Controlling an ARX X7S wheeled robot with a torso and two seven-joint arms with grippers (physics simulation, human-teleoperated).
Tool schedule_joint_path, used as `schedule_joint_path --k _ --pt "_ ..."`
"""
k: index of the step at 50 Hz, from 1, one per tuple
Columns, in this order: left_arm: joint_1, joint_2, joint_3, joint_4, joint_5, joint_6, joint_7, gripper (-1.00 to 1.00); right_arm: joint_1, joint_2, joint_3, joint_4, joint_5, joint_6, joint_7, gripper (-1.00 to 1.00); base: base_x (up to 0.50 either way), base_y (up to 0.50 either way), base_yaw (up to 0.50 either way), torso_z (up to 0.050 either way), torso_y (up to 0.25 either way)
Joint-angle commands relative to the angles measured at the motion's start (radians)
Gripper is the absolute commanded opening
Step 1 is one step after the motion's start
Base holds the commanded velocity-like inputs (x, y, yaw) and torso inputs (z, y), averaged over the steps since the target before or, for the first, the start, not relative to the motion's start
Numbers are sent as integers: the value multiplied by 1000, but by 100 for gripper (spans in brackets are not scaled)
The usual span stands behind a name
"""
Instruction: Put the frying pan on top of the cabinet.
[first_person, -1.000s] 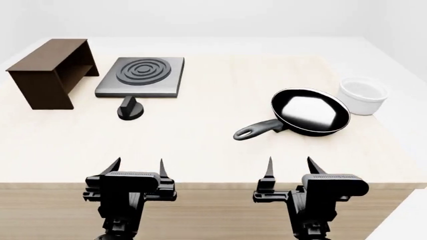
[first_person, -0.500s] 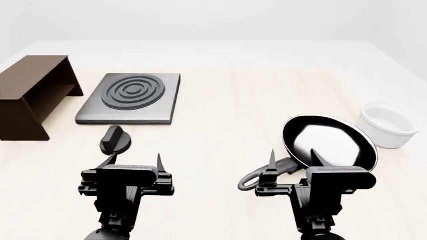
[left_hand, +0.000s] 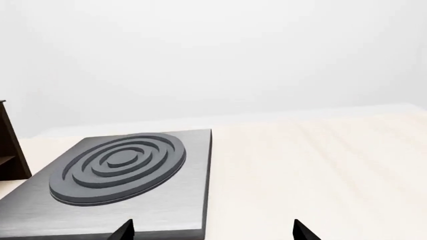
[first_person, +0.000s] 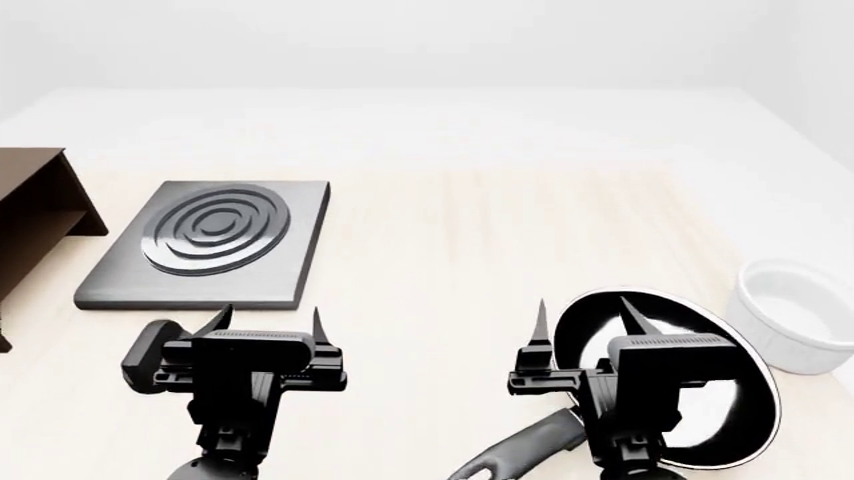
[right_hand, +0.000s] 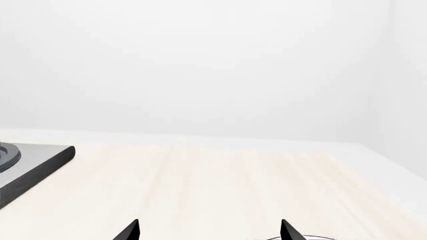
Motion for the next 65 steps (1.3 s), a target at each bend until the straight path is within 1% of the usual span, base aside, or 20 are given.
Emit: schedule_joint_path --k 1,10,16,23,25,26,28,30,33,39,44,55,57,58,59,60,61,63,64,65 --pt "2 -7 3 7 -5 0 -10 100 -4 7 -9 1 5 -10 4 100 500 0 0 0 0" --pt "0 -10 9 -10 -8 10 -15 100 -14 17 -19 6 9 -43 -3 100 4 0 0 0 0" --pt "2 -13 11 -3 -12 9 -19 100 -9 16 -14 -5 12 -17 13 100 500 0 0 0 0" --pt "4 -18 12 -5 -17 12 -22 100 -5 13 0 10 11 -7 41 100 0 0 0 0 0" --pt "2 -19 15 -5 -17 10 -22 100 -1 10 57 13 39 7 68 100 0 0 0 0 0" --pt "-1 -19 16 5 -20 2 -22 100 -1 -1 143 16 31 16 152 100 0 0 0 0 0" --pt "1 -20 17 12 -25 0 -20 100 -5 -2 225 12 60 38 196 100 0 0 0 0 0" --pt "7 -22 21 9 -22 8 -21 100 -50 17 377 -41 59 54 289 100 0 0 0 0 0" --pt "10 -22 22 3 -27 13 -20 100 -134 33 502 -117 76 55 325 100 0 0 0 0 0" --pt "9 -24 26 10 -32 4 -22 100 -195 43 559 -167 90 57 330 100 0 0 0 0 0" --pt "7 -28 23 31 -46 -20 -21 100 -182 48 532 -169 71 59 336 100 0 0 0 0 0" --pt "-11 -41 42 33 -40 -43 -23 100 -178 46 543 -159 80 48 343 100 0 0 0 0 0" --pt "-24 -54 63 49 -36 -80 -11 100 -176 47 543 -157 84 49 343 100 0 0 0 0 0" --pt "-49 -81 109 89 -34 -162 26 100 -172 50 538 -150 77 51 345 100 0 0 0 0 0" --pt "-68 -92 126 118 -54 -236 52 100 -171 50 538 -148 77 50 346 100 0 0 0 0 0" --pt "-103 -102 149 156 -78 -359 75 100 -170 52 541 -148 78 51 346 100 0 0 0 0 0" --pt "-130 -102 157 184 -92 -446 79 100 -170 53 542 -147 79 52 347 100 0 0 0 0 0" --pt "-200 -88 106 283 -235 -681 148 100 -168 54 545 -145 81 53 349 100 0 0 0 0 0" --pt "-279 -90 112 354 -302 -831 175 100 -167 53 539 -140 77 50 350 100 0 0 0 0 0" --pt "-319 -76 100 372 -337 -959 182 100 -165 52 534 -136 74 48 351 100 0 0 0 0 0"
